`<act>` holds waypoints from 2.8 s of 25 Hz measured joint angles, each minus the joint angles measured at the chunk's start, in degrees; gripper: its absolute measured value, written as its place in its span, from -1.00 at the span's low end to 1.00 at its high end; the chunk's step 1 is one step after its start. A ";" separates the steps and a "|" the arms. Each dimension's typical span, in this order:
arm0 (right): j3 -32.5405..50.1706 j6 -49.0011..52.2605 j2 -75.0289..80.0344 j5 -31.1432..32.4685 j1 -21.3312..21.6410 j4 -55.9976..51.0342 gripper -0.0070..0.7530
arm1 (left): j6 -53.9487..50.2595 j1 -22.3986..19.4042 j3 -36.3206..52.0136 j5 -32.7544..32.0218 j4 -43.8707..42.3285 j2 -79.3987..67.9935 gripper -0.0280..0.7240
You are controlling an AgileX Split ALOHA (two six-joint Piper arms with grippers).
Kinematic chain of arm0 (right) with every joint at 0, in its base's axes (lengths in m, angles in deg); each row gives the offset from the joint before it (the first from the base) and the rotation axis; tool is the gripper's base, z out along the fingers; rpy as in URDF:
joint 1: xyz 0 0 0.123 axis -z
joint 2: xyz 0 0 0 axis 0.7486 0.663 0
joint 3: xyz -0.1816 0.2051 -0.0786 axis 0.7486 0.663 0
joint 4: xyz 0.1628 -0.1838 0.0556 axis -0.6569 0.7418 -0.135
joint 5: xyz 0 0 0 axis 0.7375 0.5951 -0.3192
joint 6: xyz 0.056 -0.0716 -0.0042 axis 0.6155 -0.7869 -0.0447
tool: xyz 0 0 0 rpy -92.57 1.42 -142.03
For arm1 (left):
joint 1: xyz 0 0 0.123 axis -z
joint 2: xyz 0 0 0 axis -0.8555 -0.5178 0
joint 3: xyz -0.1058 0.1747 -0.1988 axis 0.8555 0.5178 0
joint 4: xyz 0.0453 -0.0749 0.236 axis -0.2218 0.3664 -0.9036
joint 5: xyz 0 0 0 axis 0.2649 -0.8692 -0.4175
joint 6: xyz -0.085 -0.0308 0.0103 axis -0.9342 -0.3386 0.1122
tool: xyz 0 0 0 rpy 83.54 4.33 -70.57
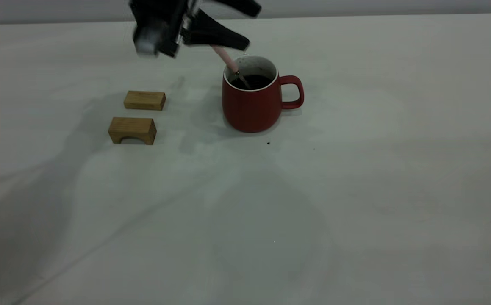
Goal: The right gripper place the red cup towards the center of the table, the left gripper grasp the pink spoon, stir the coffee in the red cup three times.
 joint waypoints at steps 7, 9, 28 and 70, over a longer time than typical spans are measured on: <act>0.00 0.00 0.00 0.00 0.00 0.00 0.56 | 9.35 0.00 0.00 -1.39 -20.32 11.35 0.53; 0.00 0.00 0.00 0.00 0.00 0.00 0.56 | 9.99 0.00 0.00 -1.68 -23.96 15.00 0.53; 0.00 0.00 -0.05 0.00 0.00 0.00 0.56 | 20.44 1.12 2.70 -7.79 -74.89 58.99 0.53; 0.00 0.00 -0.05 0.00 0.00 -0.07 0.56 | 17.80 -10.37 68.07 -6.07 -75.59 139.49 0.53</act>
